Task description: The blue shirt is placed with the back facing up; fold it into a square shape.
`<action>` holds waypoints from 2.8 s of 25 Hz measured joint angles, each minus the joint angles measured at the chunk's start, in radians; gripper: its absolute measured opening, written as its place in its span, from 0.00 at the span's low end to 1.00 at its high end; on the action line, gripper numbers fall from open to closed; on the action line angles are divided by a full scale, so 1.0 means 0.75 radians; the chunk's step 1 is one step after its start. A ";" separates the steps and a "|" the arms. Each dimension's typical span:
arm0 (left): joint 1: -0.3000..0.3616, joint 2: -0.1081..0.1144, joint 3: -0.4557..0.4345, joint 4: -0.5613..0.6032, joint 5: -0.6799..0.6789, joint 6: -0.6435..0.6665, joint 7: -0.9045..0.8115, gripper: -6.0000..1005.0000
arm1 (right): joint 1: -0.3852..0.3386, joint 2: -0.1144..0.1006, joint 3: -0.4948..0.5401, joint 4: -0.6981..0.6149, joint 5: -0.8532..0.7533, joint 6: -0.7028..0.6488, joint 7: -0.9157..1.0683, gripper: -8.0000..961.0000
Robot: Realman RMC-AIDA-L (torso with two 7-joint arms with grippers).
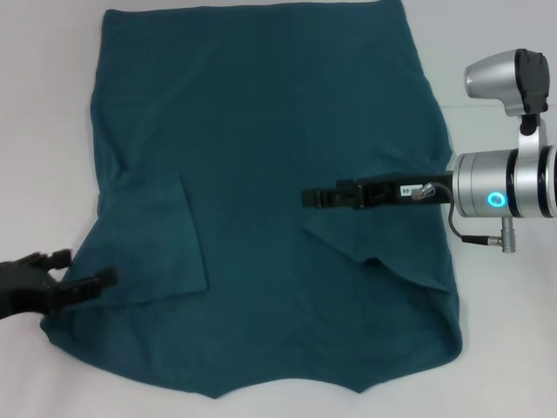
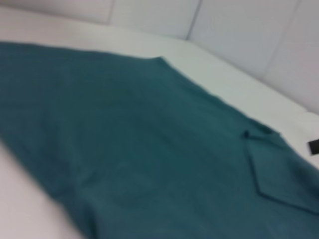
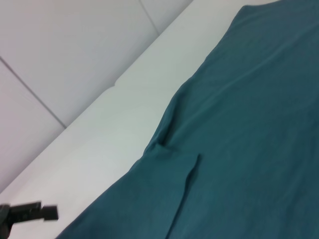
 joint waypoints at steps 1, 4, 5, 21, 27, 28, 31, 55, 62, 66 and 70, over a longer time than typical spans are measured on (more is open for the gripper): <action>0.000 0.001 -0.012 0.007 0.022 0.001 -0.022 0.93 | -0.002 0.000 0.000 0.000 0.009 0.007 0.000 0.95; 0.001 0.003 -0.036 0.036 0.092 0.005 -0.094 0.92 | -0.007 0.000 0.001 0.000 0.023 0.018 0.000 0.96; 0.002 0.003 -0.053 0.052 0.140 0.014 -0.126 0.92 | -0.008 0.000 0.001 0.000 0.026 0.018 0.000 0.96; 0.025 0.007 -0.149 0.056 0.208 0.089 -0.131 0.91 | -0.014 0.000 0.001 0.008 0.028 0.025 0.000 0.95; 0.030 0.003 -0.144 0.037 0.238 0.064 -0.130 0.90 | -0.015 0.000 0.001 0.010 0.028 0.025 0.000 0.95; 0.030 0.002 -0.141 0.033 0.238 0.062 -0.129 0.90 | -0.015 0.000 0.001 0.010 0.028 0.025 0.000 0.95; 0.030 0.002 -0.136 0.026 0.238 0.061 -0.128 0.90 | -0.015 0.000 0.001 0.010 0.028 0.025 0.000 0.94; 0.000 0.005 -0.104 -0.006 0.289 0.020 -0.123 0.87 | -0.017 0.000 0.001 0.010 0.039 0.029 0.000 0.93; -0.002 0.010 -0.110 0.002 0.308 0.029 -0.125 0.85 | -0.017 0.000 0.001 0.010 0.040 0.029 0.000 0.92; -0.004 0.010 -0.096 0.002 0.309 0.035 -0.123 0.83 | -0.017 0.000 0.001 0.010 0.041 0.029 0.000 0.92; -0.006 0.010 -0.085 0.001 0.313 0.047 -0.124 0.82 | -0.017 0.000 0.001 0.011 0.042 0.029 0.000 0.92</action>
